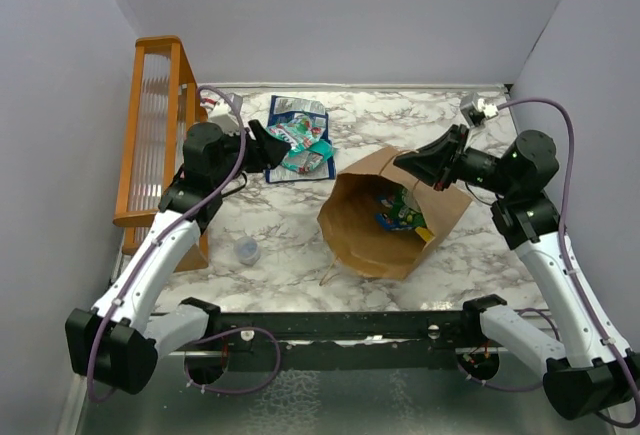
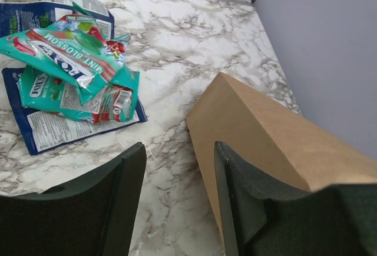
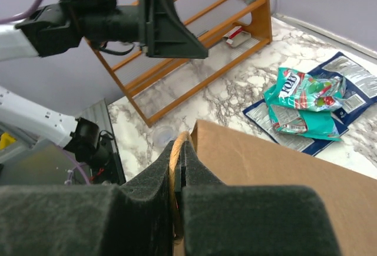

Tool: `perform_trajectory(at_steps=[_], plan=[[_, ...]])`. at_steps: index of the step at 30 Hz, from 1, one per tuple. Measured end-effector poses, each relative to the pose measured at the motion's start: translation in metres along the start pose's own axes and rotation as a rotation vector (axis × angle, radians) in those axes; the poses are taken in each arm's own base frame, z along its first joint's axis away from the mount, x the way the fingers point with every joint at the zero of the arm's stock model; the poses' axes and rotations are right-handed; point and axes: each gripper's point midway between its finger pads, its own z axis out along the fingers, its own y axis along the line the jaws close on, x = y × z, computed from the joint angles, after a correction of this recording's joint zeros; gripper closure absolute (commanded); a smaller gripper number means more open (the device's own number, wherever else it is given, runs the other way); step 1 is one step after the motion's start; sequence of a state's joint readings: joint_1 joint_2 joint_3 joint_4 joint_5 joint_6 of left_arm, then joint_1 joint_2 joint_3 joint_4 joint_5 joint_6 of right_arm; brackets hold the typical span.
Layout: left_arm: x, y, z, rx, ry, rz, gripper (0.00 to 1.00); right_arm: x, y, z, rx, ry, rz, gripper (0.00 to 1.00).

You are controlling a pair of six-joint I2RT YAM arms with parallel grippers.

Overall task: Take the snacks out of the paper bag
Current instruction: Take out the snack from the paper bag.

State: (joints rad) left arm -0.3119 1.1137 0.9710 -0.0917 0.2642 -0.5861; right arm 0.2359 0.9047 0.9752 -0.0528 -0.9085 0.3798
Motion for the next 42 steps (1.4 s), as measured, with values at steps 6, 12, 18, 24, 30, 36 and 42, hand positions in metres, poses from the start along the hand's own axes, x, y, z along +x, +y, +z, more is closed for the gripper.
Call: perform_trajectory(at_steps=[6, 12, 18, 24, 30, 36, 42], plan=[[0.000, -0.040, -0.041, 0.141, -0.060, 0.010, 0.45, -0.003, -0.003, 0.004, -0.003, -0.021, 0.026, 0.99], [0.040, -0.098, -0.078, 0.389, -0.060, 0.034, 0.48, 0.019, -0.006, 0.005, -0.022, 0.011, 0.093, 0.99], [0.110, -0.124, -0.084, 0.510, 0.031, 0.033, 0.46, 0.014, -0.001, 0.003, -0.029, 0.005, 0.067, 0.99], [0.190, -0.169, -0.089, 0.565, 0.111, 0.173, 0.44, -0.001, 0.007, 0.000, -0.038, -0.018, 0.011, 0.99], [0.208, -0.204, -0.068, 0.499, 0.035, 0.353, 0.36, -0.007, 0.010, -0.001, -0.041, -0.028, -0.013, 0.99], [0.228, -0.198, -0.014, 0.365, 0.014, 0.481, 0.37, -0.009, 0.013, -0.003, -0.043, -0.033, -0.028, 0.99], [0.229, -0.176, 0.026, 0.285, 0.005, 0.481, 0.48, -0.011, 0.017, -0.006, -0.045, -0.040, -0.045, 0.99]])
